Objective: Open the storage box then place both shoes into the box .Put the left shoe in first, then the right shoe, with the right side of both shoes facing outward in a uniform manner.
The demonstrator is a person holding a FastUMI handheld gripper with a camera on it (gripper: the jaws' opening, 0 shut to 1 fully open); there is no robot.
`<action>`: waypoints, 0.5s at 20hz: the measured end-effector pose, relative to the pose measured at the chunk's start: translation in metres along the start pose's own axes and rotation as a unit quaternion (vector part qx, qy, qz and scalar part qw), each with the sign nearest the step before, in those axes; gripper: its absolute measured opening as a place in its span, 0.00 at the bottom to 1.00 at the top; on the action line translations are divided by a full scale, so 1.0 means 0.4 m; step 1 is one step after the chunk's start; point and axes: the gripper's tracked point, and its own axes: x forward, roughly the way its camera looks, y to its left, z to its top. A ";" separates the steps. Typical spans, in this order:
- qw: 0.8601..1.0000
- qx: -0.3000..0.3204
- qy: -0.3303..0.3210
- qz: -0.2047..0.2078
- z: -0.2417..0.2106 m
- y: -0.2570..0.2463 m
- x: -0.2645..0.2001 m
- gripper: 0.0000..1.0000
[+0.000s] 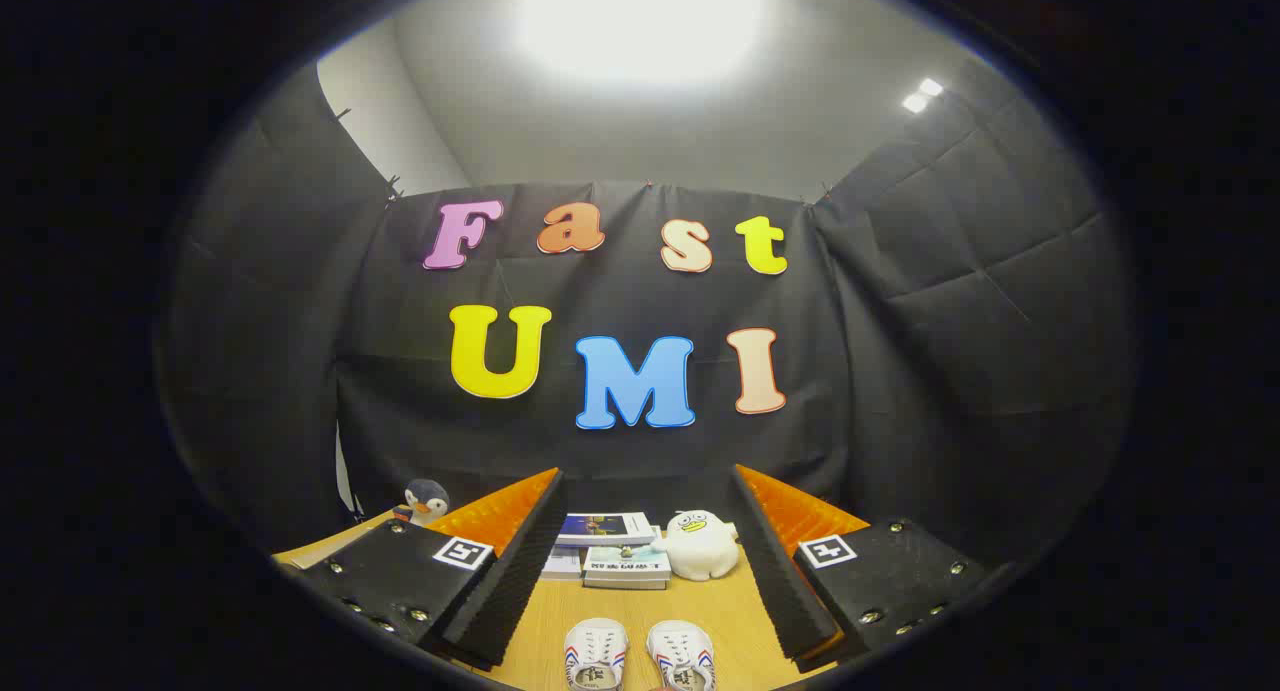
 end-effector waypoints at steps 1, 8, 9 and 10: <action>1.000 -0.003 0.002 0.003 -0.002 0.004 0.002 0.96; 0.999 -0.022 0.003 0.032 -0.003 0.036 0.027 0.96; 0.999 -0.023 0.004 0.035 -0.003 0.042 0.031 0.96; 0.999 -0.025 0.004 0.039 -0.002 0.047 0.031 0.96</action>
